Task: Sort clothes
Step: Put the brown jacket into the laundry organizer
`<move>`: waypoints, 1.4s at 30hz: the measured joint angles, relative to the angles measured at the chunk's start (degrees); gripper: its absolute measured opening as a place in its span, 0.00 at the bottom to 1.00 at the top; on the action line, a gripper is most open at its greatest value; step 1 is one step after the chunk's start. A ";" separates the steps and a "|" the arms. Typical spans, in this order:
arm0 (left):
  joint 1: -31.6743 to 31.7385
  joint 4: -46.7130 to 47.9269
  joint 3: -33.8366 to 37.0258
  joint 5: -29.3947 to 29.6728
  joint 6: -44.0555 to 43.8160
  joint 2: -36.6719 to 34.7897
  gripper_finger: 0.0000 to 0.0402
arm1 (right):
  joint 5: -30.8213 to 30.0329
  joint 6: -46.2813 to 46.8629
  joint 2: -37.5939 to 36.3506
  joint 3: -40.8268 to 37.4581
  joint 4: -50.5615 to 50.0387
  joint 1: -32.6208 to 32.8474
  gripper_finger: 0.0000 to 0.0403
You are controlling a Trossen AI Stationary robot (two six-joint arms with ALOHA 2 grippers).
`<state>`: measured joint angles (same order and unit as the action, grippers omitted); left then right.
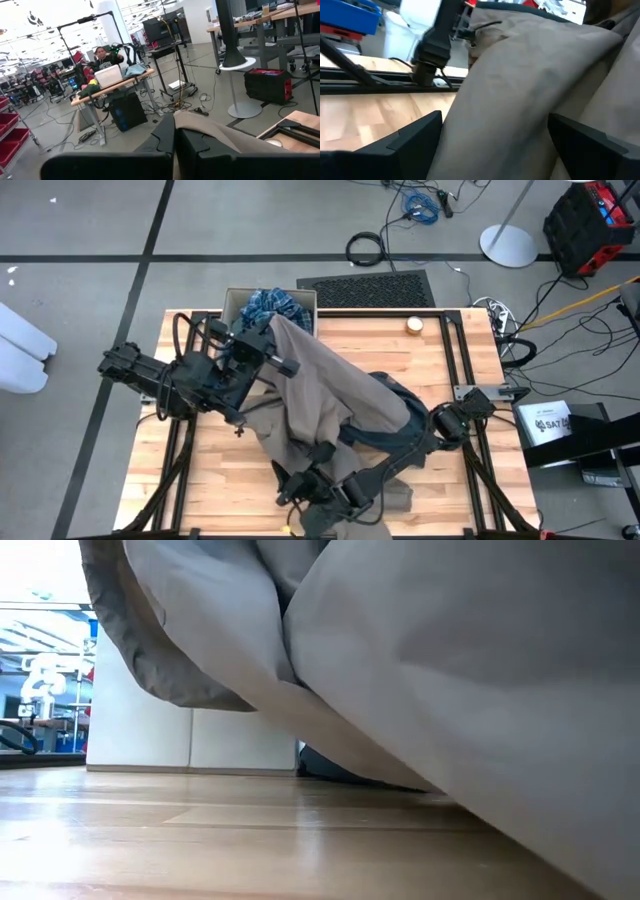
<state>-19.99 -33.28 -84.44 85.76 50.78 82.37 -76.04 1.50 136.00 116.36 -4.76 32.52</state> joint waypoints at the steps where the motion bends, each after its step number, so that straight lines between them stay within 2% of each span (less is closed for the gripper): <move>1: 0.02 0.01 0.27 0.00 0.00 0.00 0.02 | 0.31 0.60 0.01 -0.01 -0.27 -0.36 0.87; 6: 0.24 0.40 0.61 -0.15 0.02 0.02 0.02 | 6.65 5.11 0.08 0.00 -0.44 -1.90 0.87; 9: 0.26 0.38 0.61 -0.15 0.64 0.02 0.02 | 4.59 4.74 1.11 0.04 -0.95 -2.98 0.86; 12: 0.26 1.14 0.61 -0.11 0.74 0.02 0.02 | 1.71 3.08 2.10 -0.05 -1.72 -3.80 0.78; 14: 0.26 1.40 0.61 -0.07 0.96 0.01 0.02 | -0.20 1.70 2.43 -0.03 -1.84 -3.88 0.68; 16: 0.09 1.41 0.61 0.02 1.55 0.02 0.02 | -2.61 -0.77 2.50 -0.03 -2.21 -3.86 0.53; 20: 0.09 1.62 0.61 0.02 2.10 0.02 0.02 | -3.41 -7.99 2.36 -0.03 -2.42 -3.31 0.13; 22: 0.11 2.04 0.61 0.04 2.10 0.02 0.02 | -3.43 -12.91 1.57 -0.05 -2.52 -2.62 0.04; 24: 0.11 2.76 0.61 0.04 2.11 0.01 0.02 | -5.46 -18.12 0.36 0.30 -2.20 -1.43 0.03; 27: 0.18 2.87 0.61 0.02 2.19 0.02 0.02 | -12.28 -30.28 -1.88 2.80 -2.27 0.85 0.00; 31: 0.22 2.85 0.61 0.04 2.49 0.00 0.02 | -14.06 -38.85 -7.58 6.20 -2.00 4.91 0.00; 37: 0.02 2.35 0.61 0.81 2.02 -0.74 0.02 | -14.02 -39.97 -19.13 6.55 -3.56 11.57 0.00; 42: -1.60 2.31 0.61 1.13 0.60 -0.76 0.02 | -14.39 -30.38 -29.21 6.75 -7.81 17.14 0.00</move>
<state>-21.59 -30.98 -83.83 86.89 51.39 81.60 -90.43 -28.88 106.79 123.11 -12.57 49.65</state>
